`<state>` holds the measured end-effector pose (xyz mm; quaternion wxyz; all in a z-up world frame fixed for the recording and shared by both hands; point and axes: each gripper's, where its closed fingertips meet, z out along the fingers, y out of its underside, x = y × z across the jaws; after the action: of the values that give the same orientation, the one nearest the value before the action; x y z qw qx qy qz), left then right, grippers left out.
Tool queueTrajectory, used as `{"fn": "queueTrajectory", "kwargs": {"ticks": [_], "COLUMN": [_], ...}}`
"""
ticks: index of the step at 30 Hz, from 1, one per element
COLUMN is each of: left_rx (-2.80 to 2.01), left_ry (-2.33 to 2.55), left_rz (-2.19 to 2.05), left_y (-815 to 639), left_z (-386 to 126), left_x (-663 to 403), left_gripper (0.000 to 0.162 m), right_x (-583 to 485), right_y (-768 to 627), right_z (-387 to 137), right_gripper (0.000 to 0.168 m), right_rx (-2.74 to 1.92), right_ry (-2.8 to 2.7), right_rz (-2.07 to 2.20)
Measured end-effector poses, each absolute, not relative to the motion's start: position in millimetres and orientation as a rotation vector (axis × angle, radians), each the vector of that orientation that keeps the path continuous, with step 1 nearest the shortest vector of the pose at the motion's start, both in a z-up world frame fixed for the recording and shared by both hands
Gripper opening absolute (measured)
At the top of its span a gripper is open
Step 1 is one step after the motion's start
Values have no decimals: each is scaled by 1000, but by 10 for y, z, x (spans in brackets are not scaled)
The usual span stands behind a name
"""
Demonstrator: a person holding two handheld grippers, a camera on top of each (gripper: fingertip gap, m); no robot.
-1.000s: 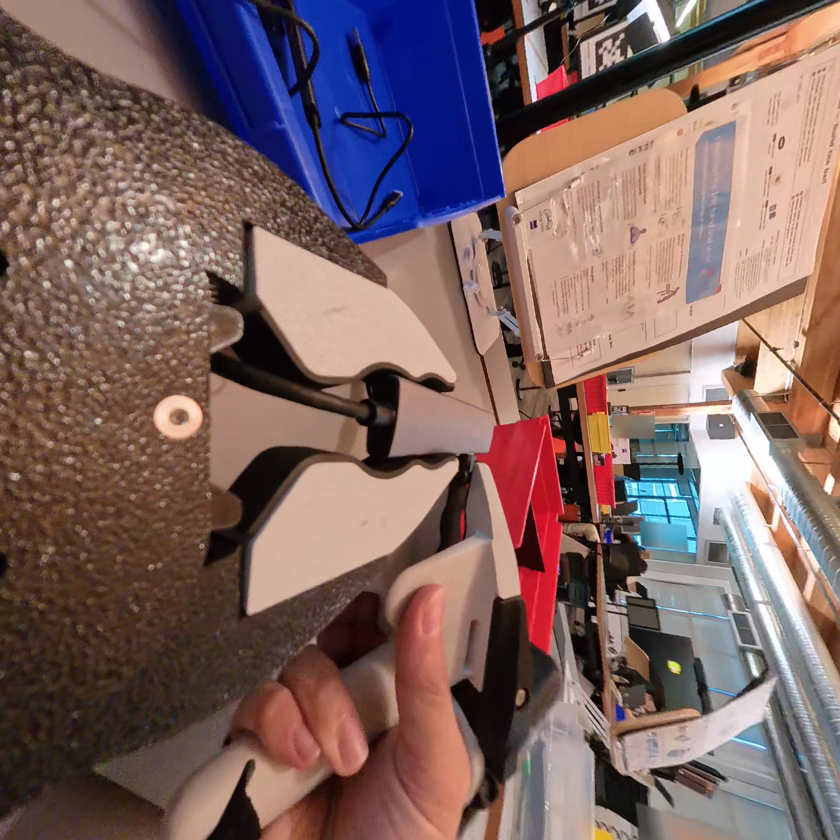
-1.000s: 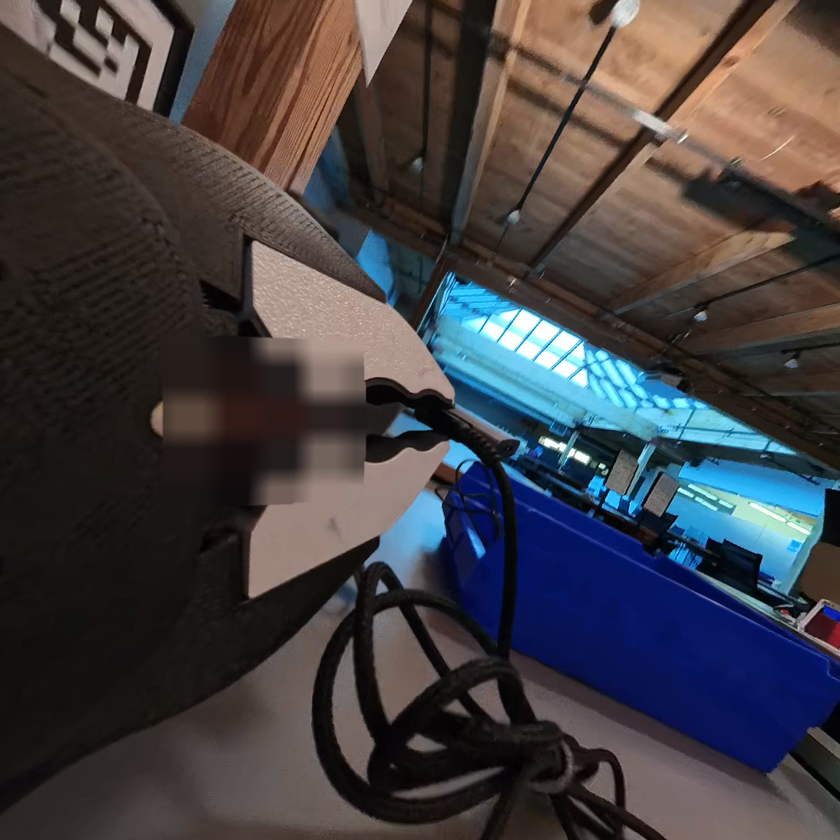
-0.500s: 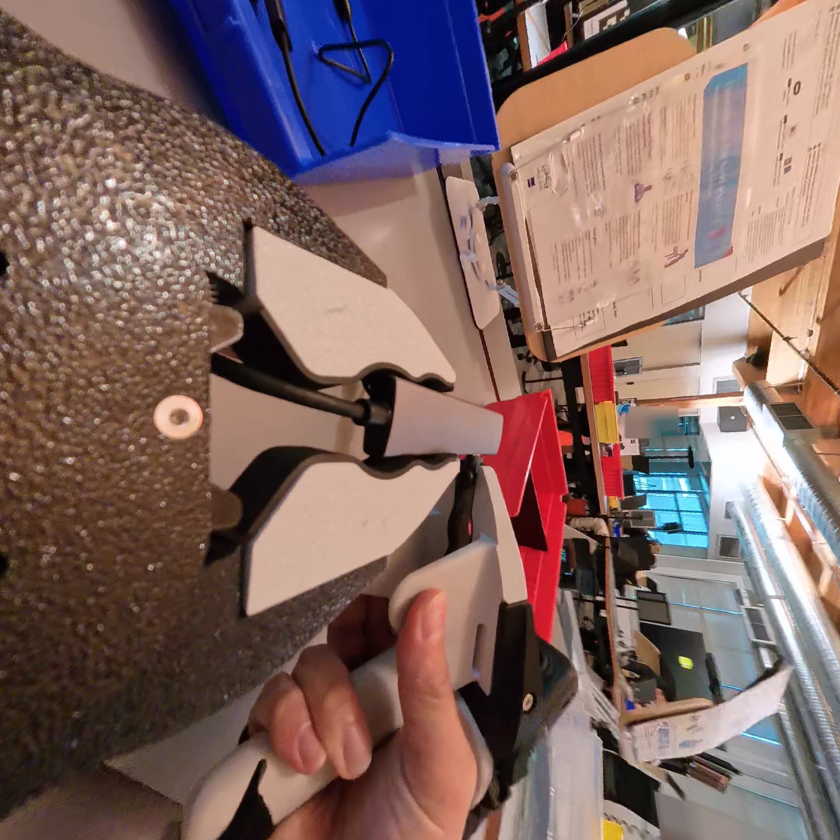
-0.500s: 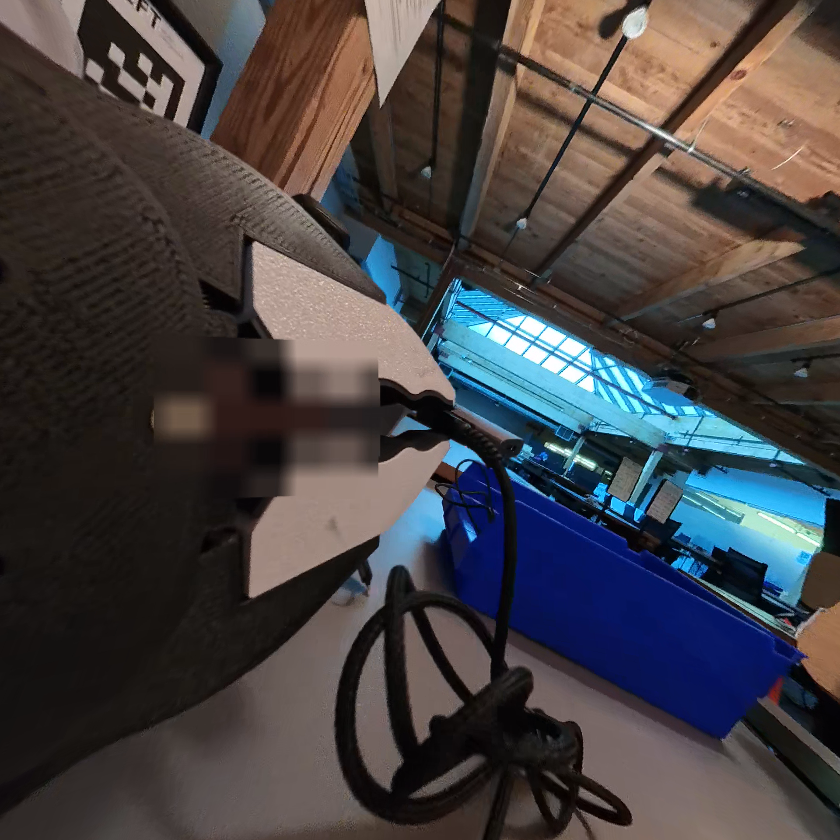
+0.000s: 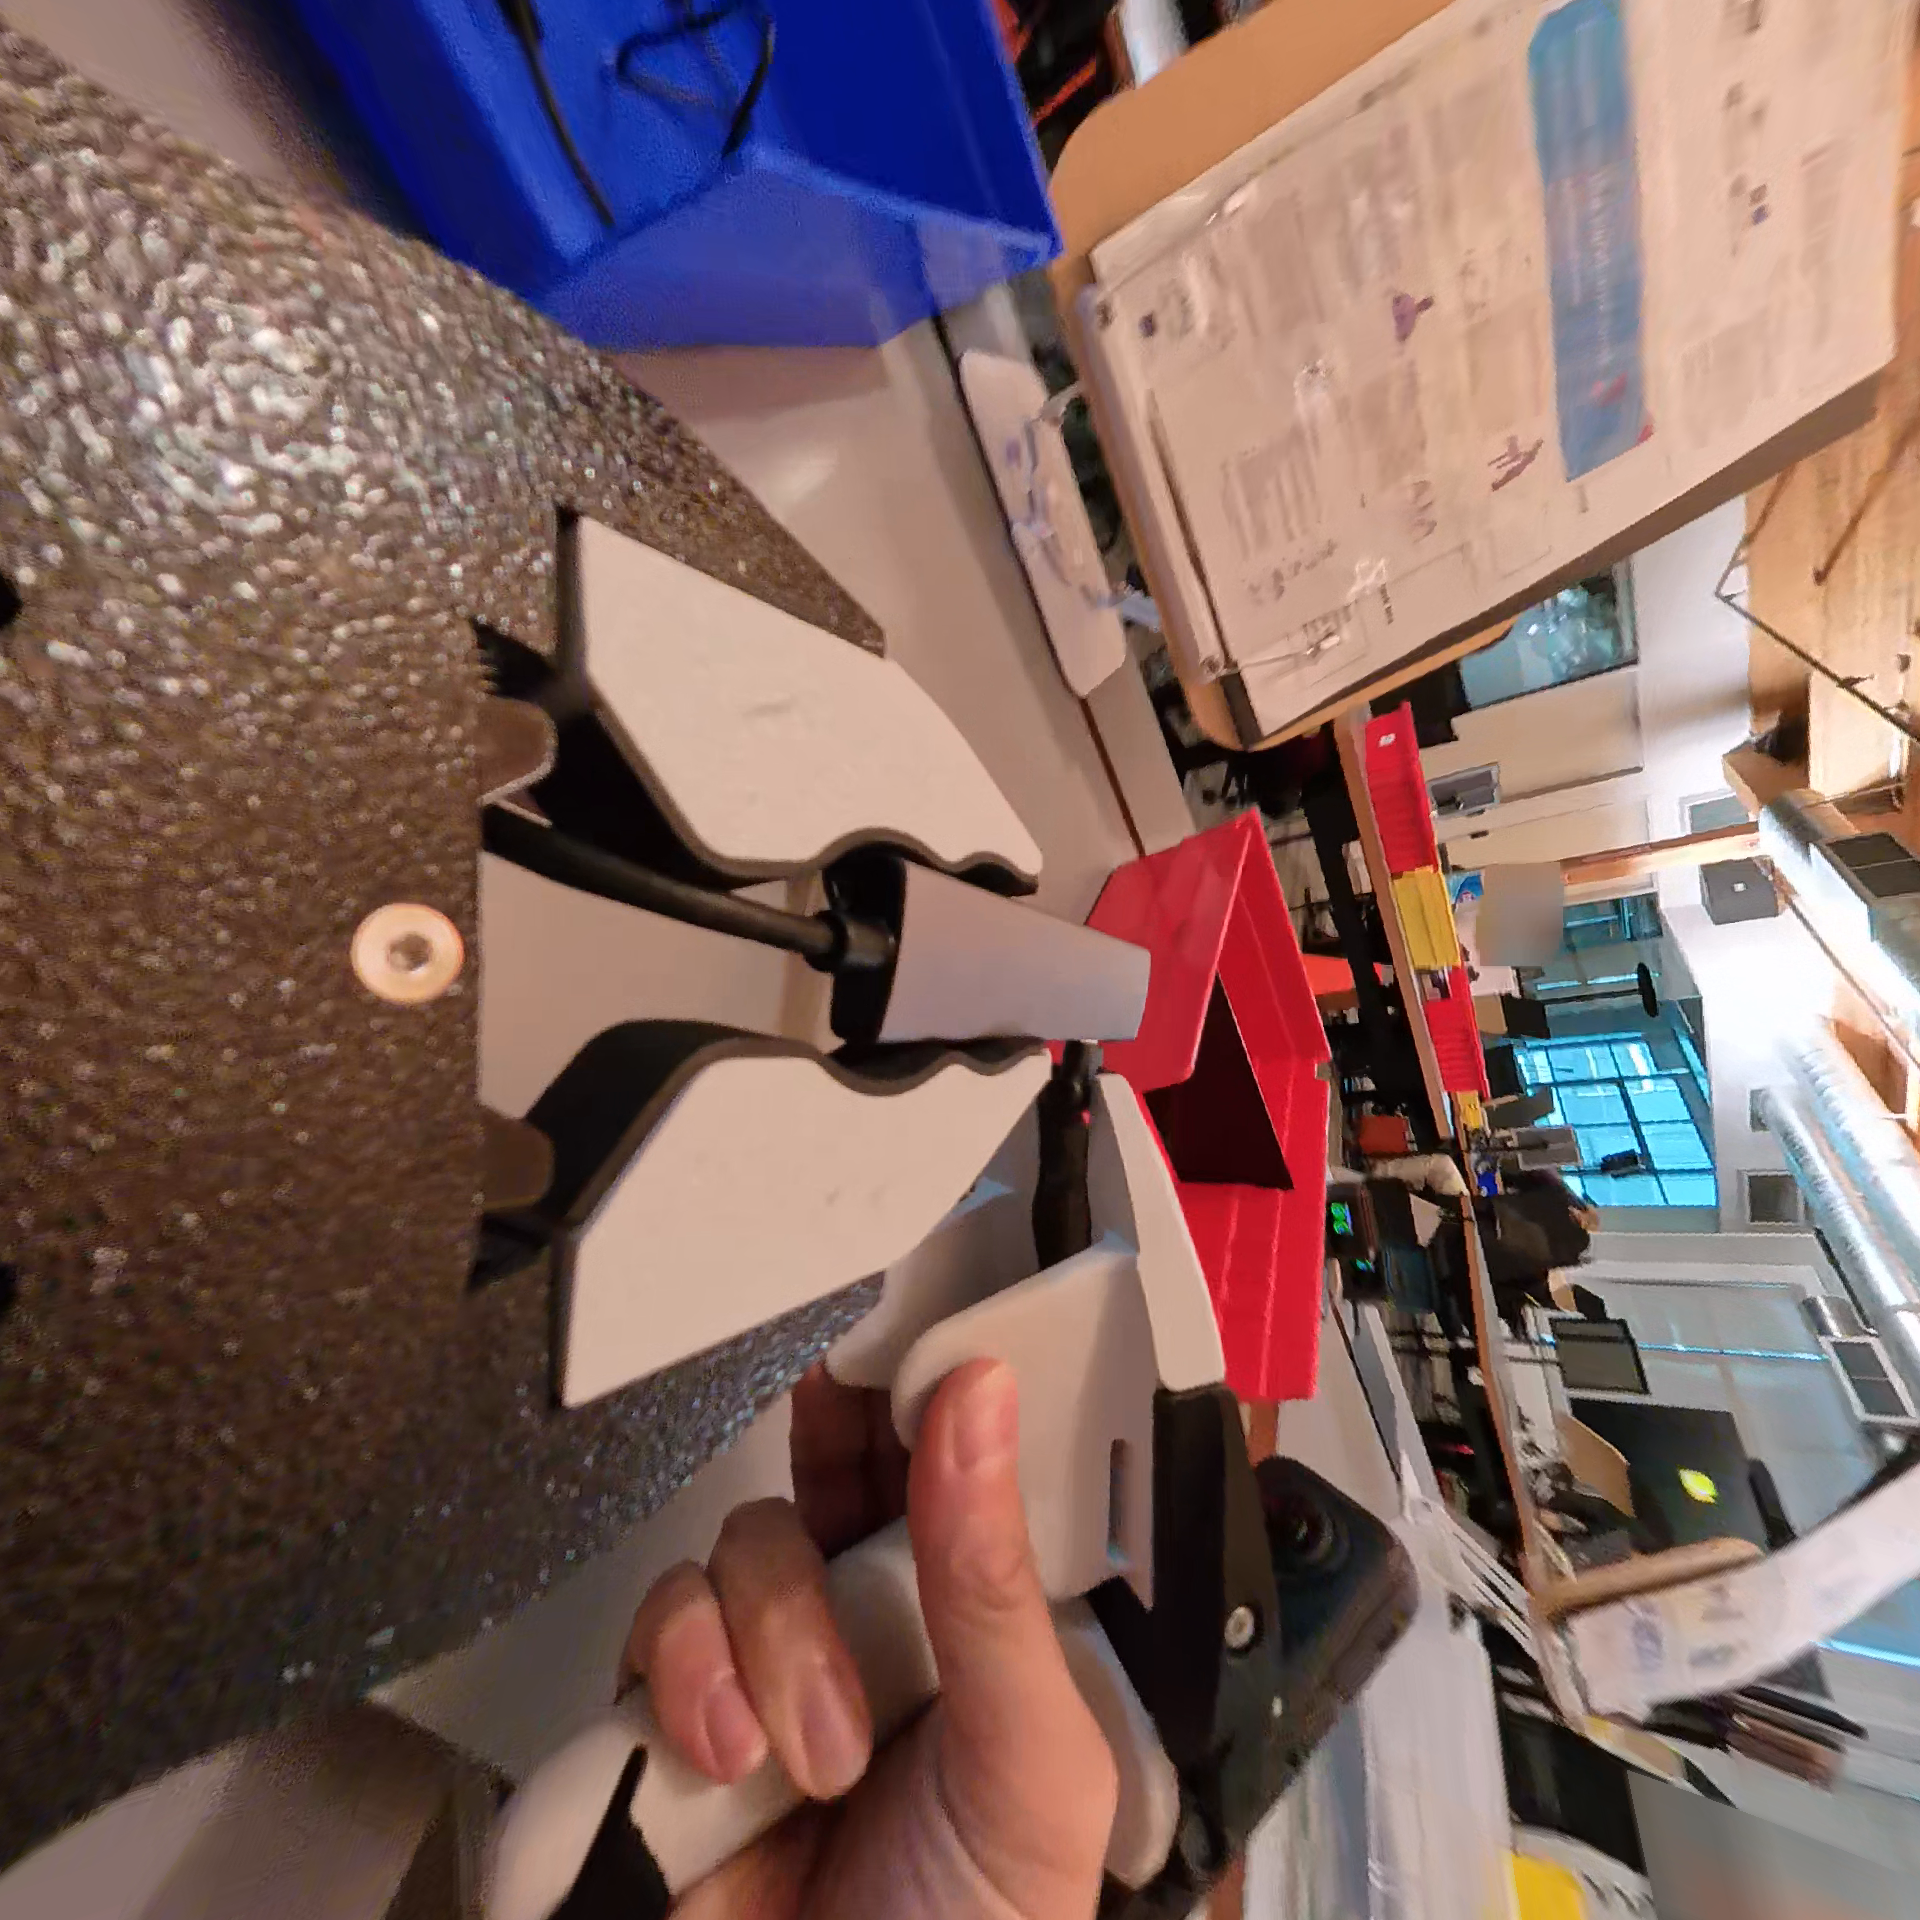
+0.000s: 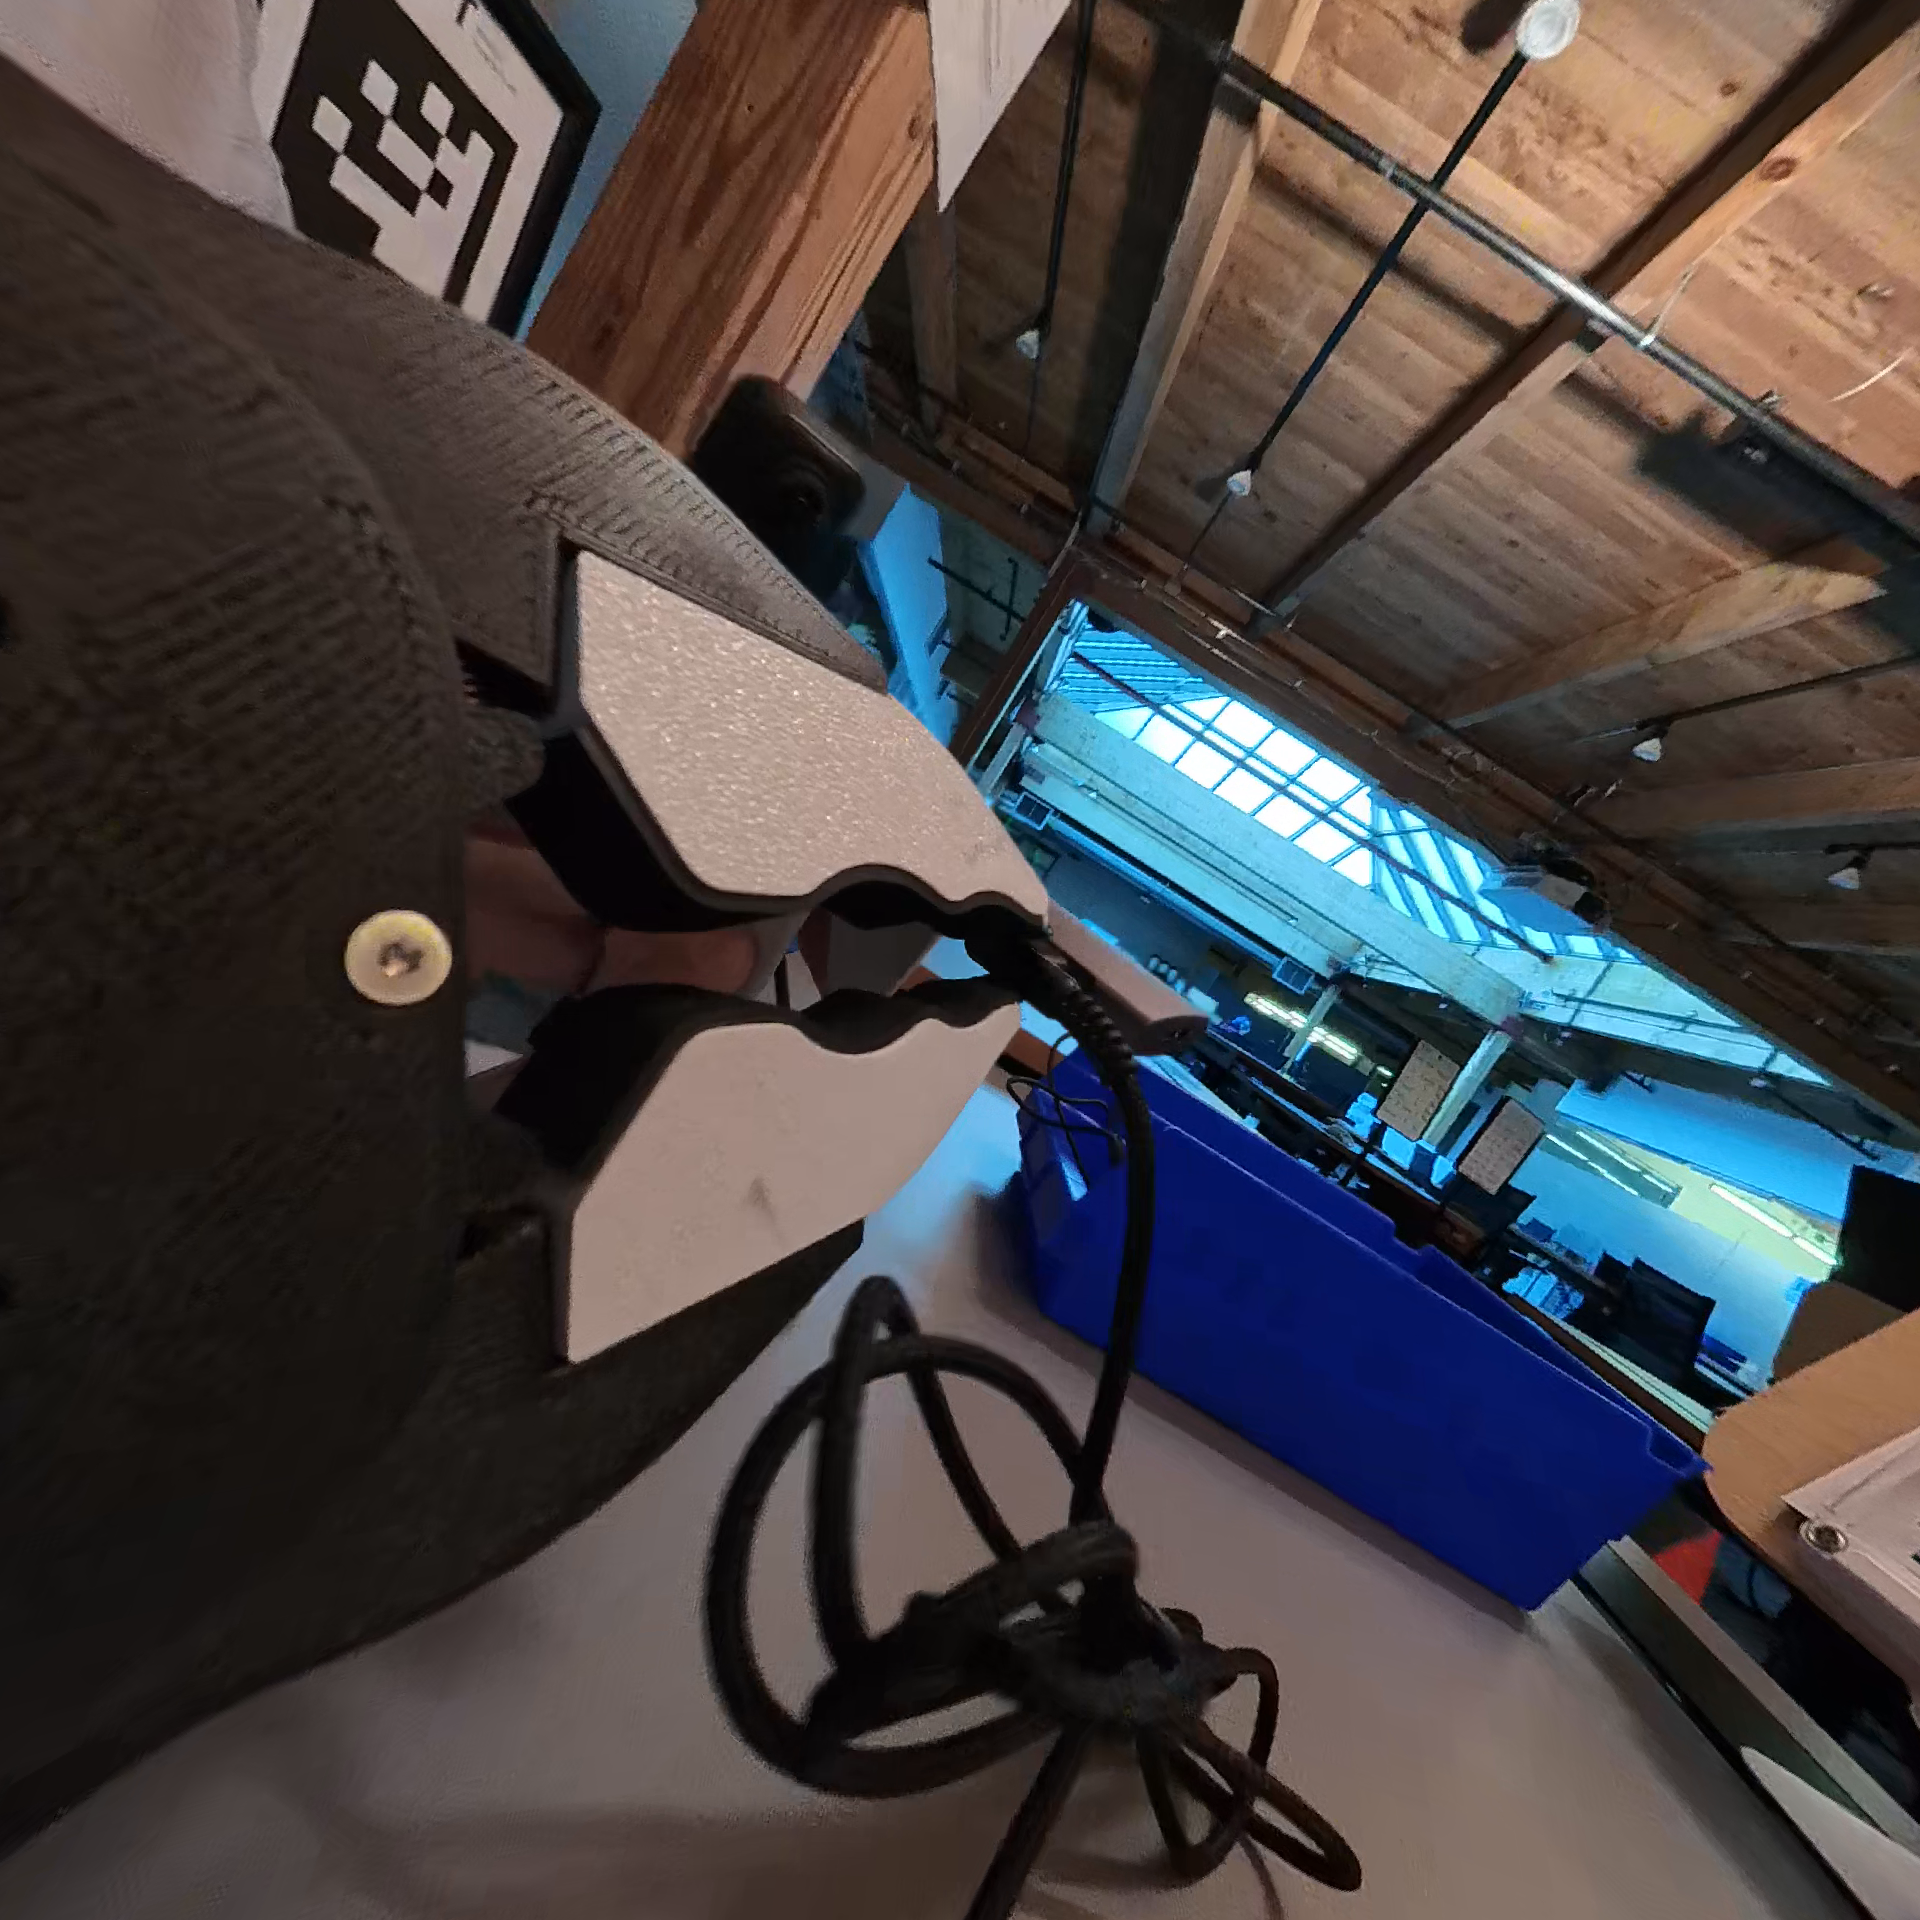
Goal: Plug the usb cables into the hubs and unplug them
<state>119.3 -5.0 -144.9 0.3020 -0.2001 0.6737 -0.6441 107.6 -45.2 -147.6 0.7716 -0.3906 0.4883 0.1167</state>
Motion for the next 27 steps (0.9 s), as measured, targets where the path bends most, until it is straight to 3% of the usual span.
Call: {"fn": "queueTrajectory", "kwargs": {"ticks": [5, 11, 13, 20, 25, 27], "left_rx": [-977, -631, -615, -567, -566, -574], "left_ry": [1564, 1584, 1602, 1641, 1646, 1656], "left_rz": [-1638, -1715, -1681, -1719, -1751, -1755], "left_y": [893, 762, 632, 303, 235, 223], "left_z": [-1403, -1085, -1154, -1313, -1332, -1352], "left_x": [1769, 1518, 1474, 1289, 1247, 1253], "left_gripper": [25, 25, 25, 24, 25, 25], "right_x": [1027, 927, 883, 1165, 1268, 1322], "right_y": [-772, -546, -264, -19, 46, 17], "right_z": [-1529, -1473, -1387, -1343, -1372, -1377], "right_gripper": [1, 1, 25, 42, 14, 11], "right_rx": [-843, -775, -794, -747, -684, -645], "right_ry": [1092, 1053, 1021, 1098, 1090, 1098], "right_rz": [161, 427, 487, 476, 534, 494]}}
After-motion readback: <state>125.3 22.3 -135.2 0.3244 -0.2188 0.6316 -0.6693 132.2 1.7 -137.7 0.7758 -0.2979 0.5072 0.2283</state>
